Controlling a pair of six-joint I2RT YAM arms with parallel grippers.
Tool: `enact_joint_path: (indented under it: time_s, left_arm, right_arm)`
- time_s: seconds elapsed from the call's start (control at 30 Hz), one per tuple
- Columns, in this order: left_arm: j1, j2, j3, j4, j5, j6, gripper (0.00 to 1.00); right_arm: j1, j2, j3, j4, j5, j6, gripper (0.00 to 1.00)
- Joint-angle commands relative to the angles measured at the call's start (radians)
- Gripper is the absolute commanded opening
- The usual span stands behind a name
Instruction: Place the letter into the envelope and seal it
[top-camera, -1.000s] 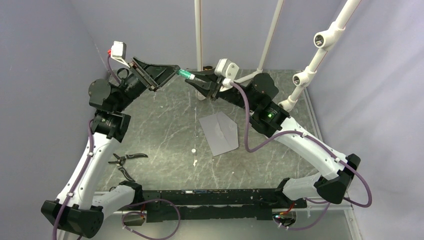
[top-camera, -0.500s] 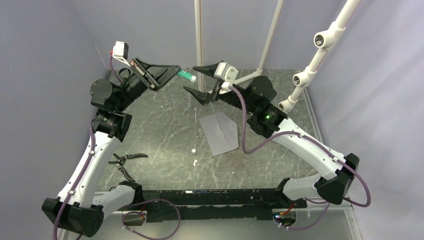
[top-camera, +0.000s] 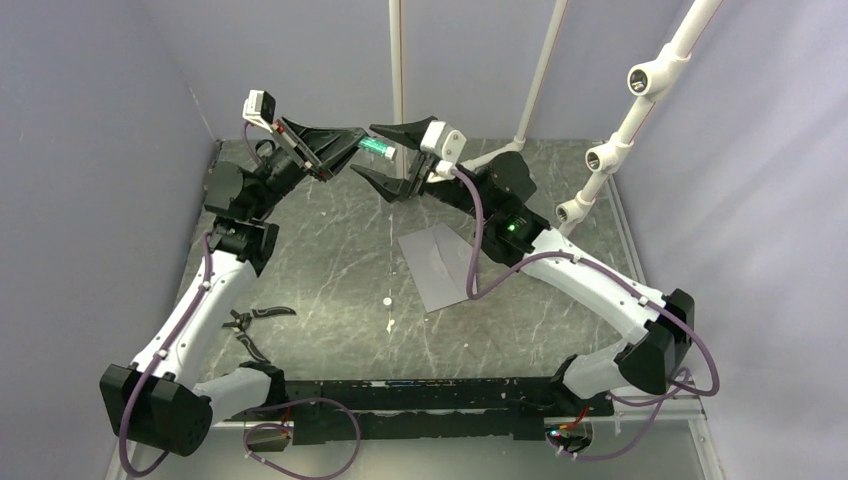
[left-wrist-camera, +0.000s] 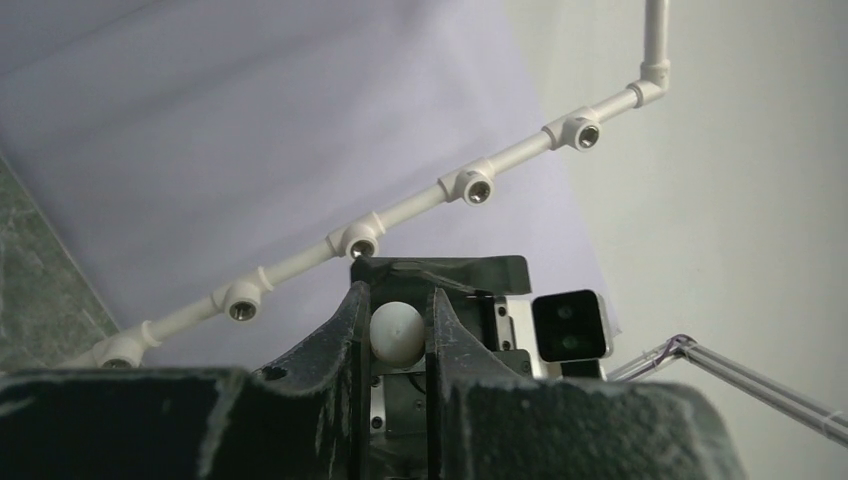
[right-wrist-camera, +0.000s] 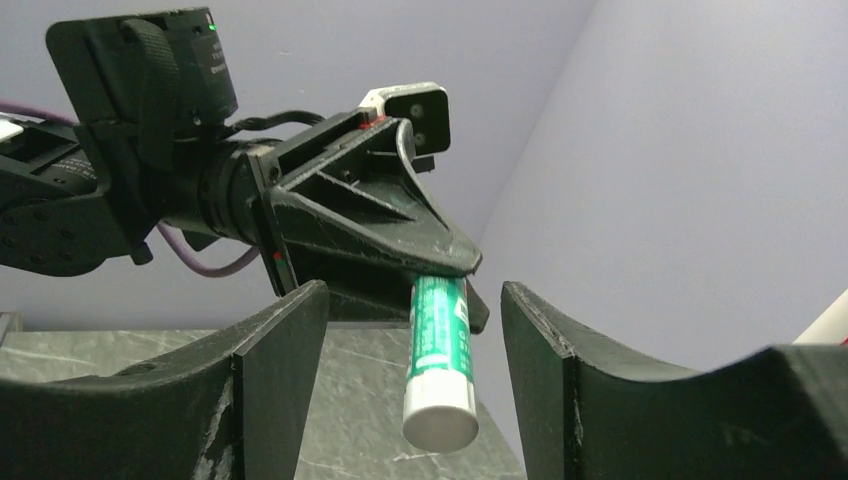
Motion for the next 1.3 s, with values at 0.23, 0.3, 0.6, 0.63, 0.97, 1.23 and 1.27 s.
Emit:
enact_joint_path:
  time_s: [0.23, 0.3, 0.6, 0.63, 0.97, 1.23, 1.27]
  left_arm:
    - [0.004, -0.027, 0.014, 0.137, 0.011, -0.065, 0.02]
    - [0.003, -0.024, 0.009, 0.156, 0.01, -0.078, 0.02]
    - [0.003, -0.003, -0.025, 0.287, -0.007, -0.157, 0.03]
    - [0.003, -0.005, -0.025, 0.288, -0.007, -0.157, 0.02]
    - [0.004, -0.006, -0.041, 0.328, -0.018, -0.172, 0.02]
    - [0.003, 0.004, -0.053, 0.351, -0.024, -0.19, 0.02]
    - [0.003, 0.004, -0.051, 0.349, -0.024, -0.188, 0.03]
  right_arm:
    - [-0.014, 0.006, 0.066, 0.085, -0.066, 0.015, 0.48]
    - [-0.014, 0.009, 0.08, 0.077, -0.088, 0.008, 0.44]
    - [-0.014, 0.038, 0.135, 0.041, -0.111, 0.01, 0.34]
    - [-0.014, 0.042, 0.139, 0.038, -0.109, 0.009, 0.34]
    - [-0.014, 0.069, 0.167, 0.047, -0.124, 0.014, 0.38]
    - [-0.014, 0.063, 0.18, 0.053, -0.155, 0.021, 0.41]
    - [-0.014, 0.063, 0.18, 0.056, -0.156, 0.021, 0.42]
